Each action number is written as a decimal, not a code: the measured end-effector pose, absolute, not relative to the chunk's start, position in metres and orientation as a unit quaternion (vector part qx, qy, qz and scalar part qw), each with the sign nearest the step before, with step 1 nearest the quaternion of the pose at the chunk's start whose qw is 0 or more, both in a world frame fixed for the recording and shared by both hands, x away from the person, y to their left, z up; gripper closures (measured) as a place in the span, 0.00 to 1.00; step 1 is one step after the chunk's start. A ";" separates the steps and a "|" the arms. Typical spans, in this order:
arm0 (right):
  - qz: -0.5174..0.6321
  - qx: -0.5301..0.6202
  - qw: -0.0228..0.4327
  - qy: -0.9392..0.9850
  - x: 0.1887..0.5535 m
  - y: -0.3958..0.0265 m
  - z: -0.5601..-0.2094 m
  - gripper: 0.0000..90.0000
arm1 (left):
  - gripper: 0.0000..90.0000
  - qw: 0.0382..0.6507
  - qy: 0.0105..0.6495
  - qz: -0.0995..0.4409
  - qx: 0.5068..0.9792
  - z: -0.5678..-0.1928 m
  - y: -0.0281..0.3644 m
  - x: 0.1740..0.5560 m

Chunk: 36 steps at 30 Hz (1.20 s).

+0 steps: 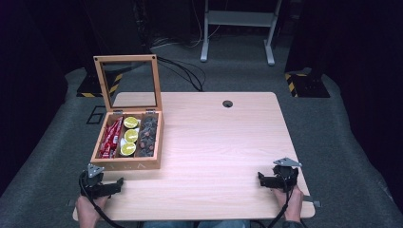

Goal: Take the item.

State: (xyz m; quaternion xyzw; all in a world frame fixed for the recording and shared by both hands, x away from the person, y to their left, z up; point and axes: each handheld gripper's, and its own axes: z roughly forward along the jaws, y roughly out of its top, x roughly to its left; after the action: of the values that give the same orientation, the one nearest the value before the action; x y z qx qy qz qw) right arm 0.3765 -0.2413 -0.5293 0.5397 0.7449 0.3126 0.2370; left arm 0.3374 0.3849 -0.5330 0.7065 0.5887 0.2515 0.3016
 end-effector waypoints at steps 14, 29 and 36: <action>0.315 0.543 0.227 0.745 0.379 -0.241 -0.529 0.00 | 0.00 0.305 0.587 0.251 0.706 -0.533 0.385 0.337; 0.314 0.543 0.226 0.745 0.380 -0.241 -0.529 0.00 | 0.00 0.311 0.573 0.241 0.719 -0.530 0.384 0.335; 0.314 0.543 0.227 0.745 0.380 -0.241 -0.529 0.00 | 0.00 0.318 0.564 0.246 0.721 -0.519 0.382 0.330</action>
State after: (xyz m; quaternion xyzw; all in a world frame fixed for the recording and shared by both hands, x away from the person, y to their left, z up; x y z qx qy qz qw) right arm 0.3800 -0.2409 -0.5293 0.5428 0.7452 0.3142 0.2265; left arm 0.3296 0.3818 -0.5187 0.7212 0.5642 0.2464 0.3176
